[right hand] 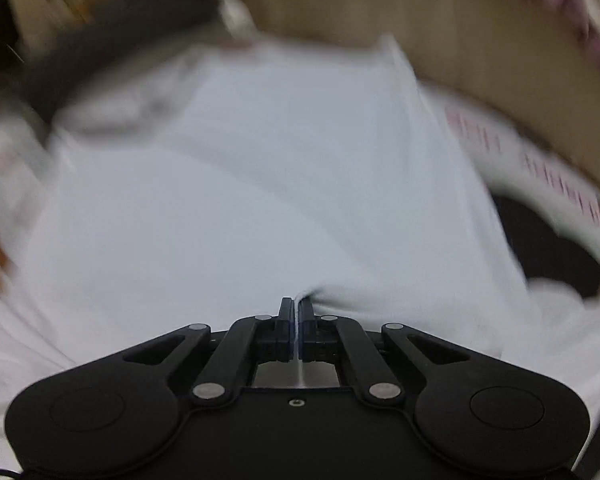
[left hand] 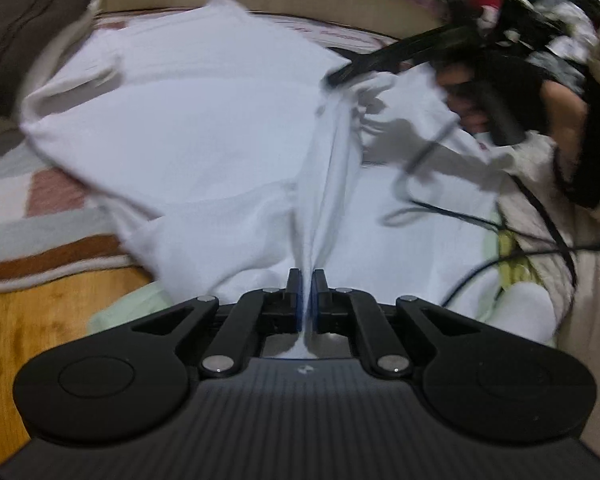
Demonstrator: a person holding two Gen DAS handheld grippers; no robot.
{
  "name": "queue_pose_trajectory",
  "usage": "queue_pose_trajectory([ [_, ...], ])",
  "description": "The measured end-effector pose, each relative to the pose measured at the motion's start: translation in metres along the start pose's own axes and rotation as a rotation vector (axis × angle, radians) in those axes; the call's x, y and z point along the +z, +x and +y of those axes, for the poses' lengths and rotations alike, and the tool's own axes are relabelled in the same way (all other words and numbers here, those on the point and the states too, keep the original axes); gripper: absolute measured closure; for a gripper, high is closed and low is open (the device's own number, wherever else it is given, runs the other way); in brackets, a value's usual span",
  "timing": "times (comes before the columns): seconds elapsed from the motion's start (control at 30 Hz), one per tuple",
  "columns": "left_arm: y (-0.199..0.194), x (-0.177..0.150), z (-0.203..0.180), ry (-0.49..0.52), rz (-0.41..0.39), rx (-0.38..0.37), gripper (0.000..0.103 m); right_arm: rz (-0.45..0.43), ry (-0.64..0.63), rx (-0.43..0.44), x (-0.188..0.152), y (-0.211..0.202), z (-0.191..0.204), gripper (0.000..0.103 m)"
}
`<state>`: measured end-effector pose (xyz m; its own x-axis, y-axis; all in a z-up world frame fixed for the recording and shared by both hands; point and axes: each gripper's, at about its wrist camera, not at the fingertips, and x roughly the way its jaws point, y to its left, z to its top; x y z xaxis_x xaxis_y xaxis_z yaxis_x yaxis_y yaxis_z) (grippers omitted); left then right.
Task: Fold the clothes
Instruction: 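Open the left gripper and smooth the fold while the right gripper grasps the shirt, then release the shirt from the right gripper onto the folded shirt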
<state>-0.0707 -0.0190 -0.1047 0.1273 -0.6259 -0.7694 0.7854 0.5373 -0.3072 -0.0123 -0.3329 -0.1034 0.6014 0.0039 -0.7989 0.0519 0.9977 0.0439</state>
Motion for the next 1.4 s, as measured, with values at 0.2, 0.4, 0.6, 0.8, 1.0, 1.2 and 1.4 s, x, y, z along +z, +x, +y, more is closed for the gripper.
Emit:
queue_pose_trajectory([
  [0.2, -0.005, 0.001, 0.014, -0.116, -0.054, -0.152, 0.099, -0.361, 0.071, 0.259, 0.001, -0.088, -0.044, 0.102],
  [0.4, 0.034, 0.002, -0.005, -0.094, 0.077, -0.212, 0.096, -0.075, 0.256, -0.069, -0.032, -0.053, -0.111, 0.091],
  [0.6, 0.013, 0.009, 0.004, -0.128, 0.019, -0.189, 0.069, 0.025, 0.510, -0.058, -0.058, -0.044, -0.155, 0.060],
  [0.8, 0.009, 0.006, 0.021, -0.223, 0.000, -0.102, 0.064, 0.016, 0.543, 0.130, -0.061, -0.046, -0.140, 0.050],
  [1.0, 0.027, 0.003, 0.009, -0.160, 0.059, -0.048, 0.046, 0.052, 0.516, 0.022, -0.063, -0.023, -0.126, 0.046],
  [1.2, 0.028, 0.006, 0.002, -0.064, 0.095, -0.007, 0.095, -0.062, 0.575, -0.057, -0.058, -0.019, -0.150, 0.094],
  [1.4, 0.000, 0.008, 0.012, -0.058, 0.122, -0.032, 0.101, -0.183, 0.431, -0.047, -0.032, -0.055, -0.154, 0.097],
])
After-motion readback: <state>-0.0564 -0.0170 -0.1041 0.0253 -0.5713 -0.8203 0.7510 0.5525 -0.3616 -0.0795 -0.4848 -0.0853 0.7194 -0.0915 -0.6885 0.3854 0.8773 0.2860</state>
